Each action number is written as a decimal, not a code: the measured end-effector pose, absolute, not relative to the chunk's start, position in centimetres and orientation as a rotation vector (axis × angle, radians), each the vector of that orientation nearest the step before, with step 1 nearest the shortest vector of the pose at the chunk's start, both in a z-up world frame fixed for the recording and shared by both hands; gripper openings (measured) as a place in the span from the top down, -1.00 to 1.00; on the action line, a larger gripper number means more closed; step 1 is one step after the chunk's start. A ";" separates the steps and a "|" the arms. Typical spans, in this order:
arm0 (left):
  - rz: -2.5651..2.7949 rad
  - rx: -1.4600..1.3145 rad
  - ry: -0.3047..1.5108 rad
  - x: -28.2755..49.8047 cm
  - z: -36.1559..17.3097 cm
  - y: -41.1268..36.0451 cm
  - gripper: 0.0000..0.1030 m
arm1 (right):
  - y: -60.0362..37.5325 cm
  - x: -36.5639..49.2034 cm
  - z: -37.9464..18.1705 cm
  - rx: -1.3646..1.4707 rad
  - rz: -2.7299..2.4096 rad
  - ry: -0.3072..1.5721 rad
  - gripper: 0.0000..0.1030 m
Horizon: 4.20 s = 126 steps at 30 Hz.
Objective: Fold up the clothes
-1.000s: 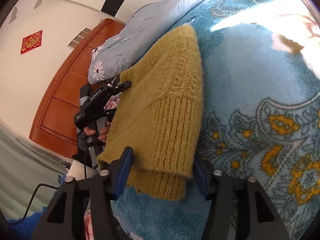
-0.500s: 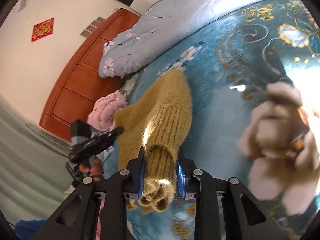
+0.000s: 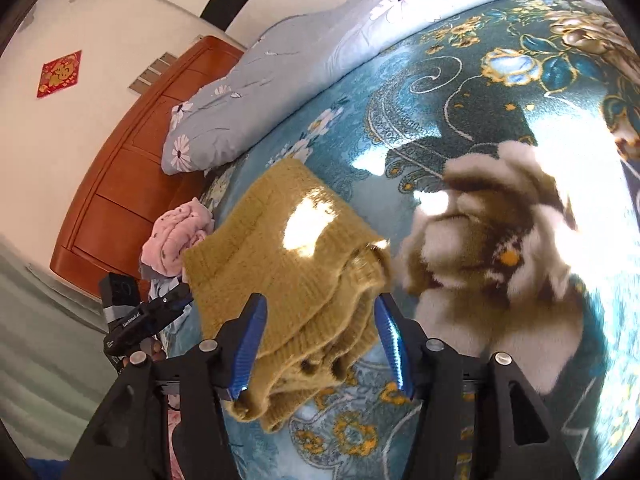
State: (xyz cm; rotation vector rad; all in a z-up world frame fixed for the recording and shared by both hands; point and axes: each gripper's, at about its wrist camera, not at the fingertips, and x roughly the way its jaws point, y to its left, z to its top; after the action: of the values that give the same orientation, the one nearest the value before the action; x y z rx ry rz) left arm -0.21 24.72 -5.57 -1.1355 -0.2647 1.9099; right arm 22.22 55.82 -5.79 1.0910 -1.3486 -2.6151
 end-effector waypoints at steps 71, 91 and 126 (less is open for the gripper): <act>1.772 -1.339 -0.435 4.0 -6.2 21.6 0.53 | 51.8 27.3 -5.4 0.918 -2.552 -1.547 0.70; 1.656 -1.337 -0.468 6.4 -9.5 19.9 0.40 | 52.2 30.1 -9.0 0.982 -2.534 -1.608 0.72; 1.561 -1.390 -0.203 0.1 -10.6 28.5 0.31 | 54.6 21.9 -8.4 1.053 -2.522 -1.467 0.26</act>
State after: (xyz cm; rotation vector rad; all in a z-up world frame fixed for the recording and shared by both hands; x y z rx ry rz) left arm 0.11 28.54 -10.64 -1.3901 -0.2027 1.5606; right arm 21.95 54.58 -8.44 1.0525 -1.4668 -2.5216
